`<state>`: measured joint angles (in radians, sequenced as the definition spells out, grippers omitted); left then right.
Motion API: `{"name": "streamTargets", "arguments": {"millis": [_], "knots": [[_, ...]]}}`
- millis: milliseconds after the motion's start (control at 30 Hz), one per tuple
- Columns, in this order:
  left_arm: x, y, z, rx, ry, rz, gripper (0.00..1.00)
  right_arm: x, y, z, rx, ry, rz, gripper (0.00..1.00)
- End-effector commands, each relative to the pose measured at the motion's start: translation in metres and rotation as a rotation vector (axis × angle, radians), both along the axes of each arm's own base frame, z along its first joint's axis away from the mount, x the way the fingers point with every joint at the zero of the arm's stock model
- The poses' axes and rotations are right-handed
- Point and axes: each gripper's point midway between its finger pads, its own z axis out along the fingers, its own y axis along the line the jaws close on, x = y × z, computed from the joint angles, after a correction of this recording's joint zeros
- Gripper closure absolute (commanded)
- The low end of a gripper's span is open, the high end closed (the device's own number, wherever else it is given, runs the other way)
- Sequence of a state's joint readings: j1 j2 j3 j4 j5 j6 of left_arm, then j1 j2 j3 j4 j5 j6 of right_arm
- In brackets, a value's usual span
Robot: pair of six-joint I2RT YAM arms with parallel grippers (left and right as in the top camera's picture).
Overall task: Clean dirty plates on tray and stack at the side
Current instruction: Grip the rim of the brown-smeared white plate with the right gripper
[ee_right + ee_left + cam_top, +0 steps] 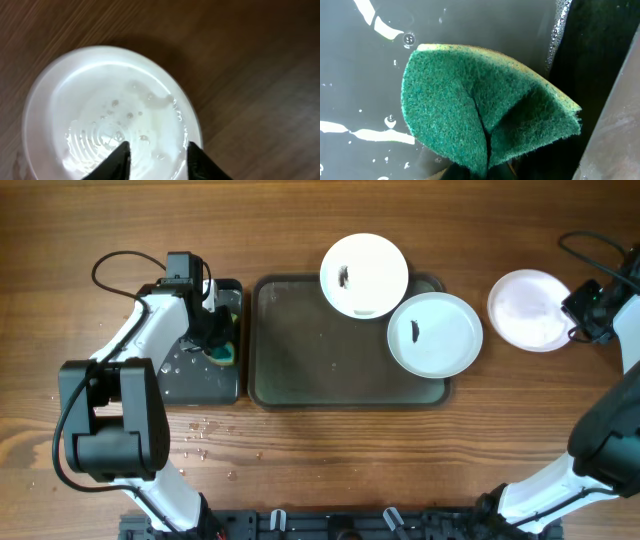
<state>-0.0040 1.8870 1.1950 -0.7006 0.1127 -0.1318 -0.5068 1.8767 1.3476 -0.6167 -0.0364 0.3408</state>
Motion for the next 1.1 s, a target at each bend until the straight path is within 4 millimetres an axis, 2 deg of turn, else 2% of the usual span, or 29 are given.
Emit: {"name": "streamTargets", "arguments": {"millis": [0, 133, 267, 567, 667, 800, 1067], "knots": [[-0.003, -0.001, -0.008, 0.006, 0.005, -0.024, 0.96, 0.021, 0.029, 0.003, 0.117, -0.093, 0.143, 0.62], [-0.005, -0.006, -0.013, -0.005, -0.002, -0.033, 0.96, 0.034, 0.053, 0.013, 0.188, -0.155, 0.236, 0.62], [-0.008, -0.026, -0.016, -0.057, -0.003, -0.073, 0.96, 0.048, 0.096, 0.022, 0.279, -0.212, 0.362, 0.59], [-0.009, -0.054, -0.015, -0.059, -0.012, -0.142, 0.96, 0.057, 0.177, 0.020, 0.296, -0.170, 0.562, 0.57], [-0.011, -0.061, -0.015, -0.063, -0.010, -0.143, 0.96, 0.057, 0.198, 0.020, 0.303, -0.160, 0.608, 0.57], [-0.011, -0.063, -0.015, -0.063, -0.011, -0.147, 0.96, 0.057, 0.217, 0.020, 0.306, -0.154, 0.648, 0.57], [-0.008, -0.053, -0.011, -0.004, -0.025, -0.134, 0.96, 0.063, 0.235, 0.020, 0.250, -0.161, 0.711, 0.53]]}}
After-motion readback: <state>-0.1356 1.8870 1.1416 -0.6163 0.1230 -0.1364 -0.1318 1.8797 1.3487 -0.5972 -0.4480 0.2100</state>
